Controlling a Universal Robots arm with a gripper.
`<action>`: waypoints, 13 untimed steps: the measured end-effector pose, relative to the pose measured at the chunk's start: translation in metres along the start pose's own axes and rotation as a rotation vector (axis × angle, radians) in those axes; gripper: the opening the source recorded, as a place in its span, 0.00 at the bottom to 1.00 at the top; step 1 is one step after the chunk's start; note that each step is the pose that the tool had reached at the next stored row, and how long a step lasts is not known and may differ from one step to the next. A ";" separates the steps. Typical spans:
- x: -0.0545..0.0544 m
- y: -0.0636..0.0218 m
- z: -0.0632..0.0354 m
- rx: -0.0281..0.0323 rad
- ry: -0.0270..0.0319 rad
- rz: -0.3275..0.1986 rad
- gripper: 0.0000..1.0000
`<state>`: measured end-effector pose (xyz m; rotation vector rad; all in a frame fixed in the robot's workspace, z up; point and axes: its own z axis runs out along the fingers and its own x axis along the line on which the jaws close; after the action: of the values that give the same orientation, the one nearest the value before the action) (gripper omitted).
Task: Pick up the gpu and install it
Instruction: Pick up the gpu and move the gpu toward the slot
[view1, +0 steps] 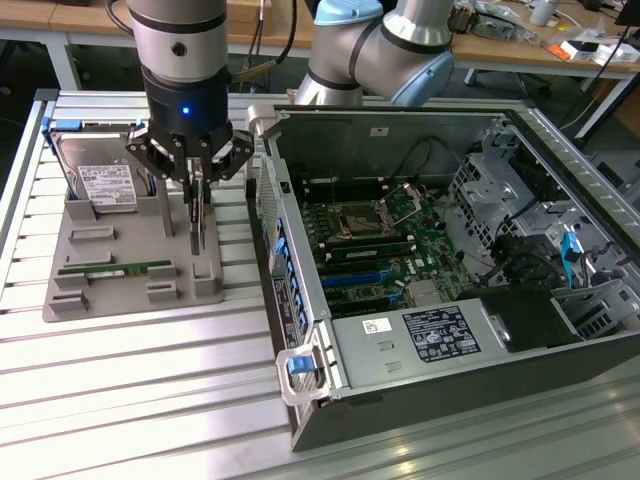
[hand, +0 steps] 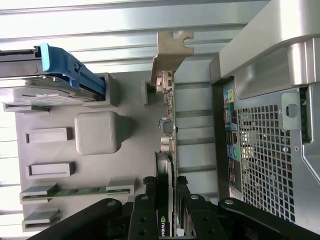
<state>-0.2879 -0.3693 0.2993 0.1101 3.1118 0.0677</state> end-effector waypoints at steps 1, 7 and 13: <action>0.000 0.0001 -0.0015 0.0001 0.0000 0.000 0.27; 0.000 0.0004 -0.0084 0.0001 0.0001 0.000 0.27; 0.000 0.0007 -0.0152 0.0000 0.0000 0.000 0.27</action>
<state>-0.2879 -0.3693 0.3145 0.1101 3.1118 0.0677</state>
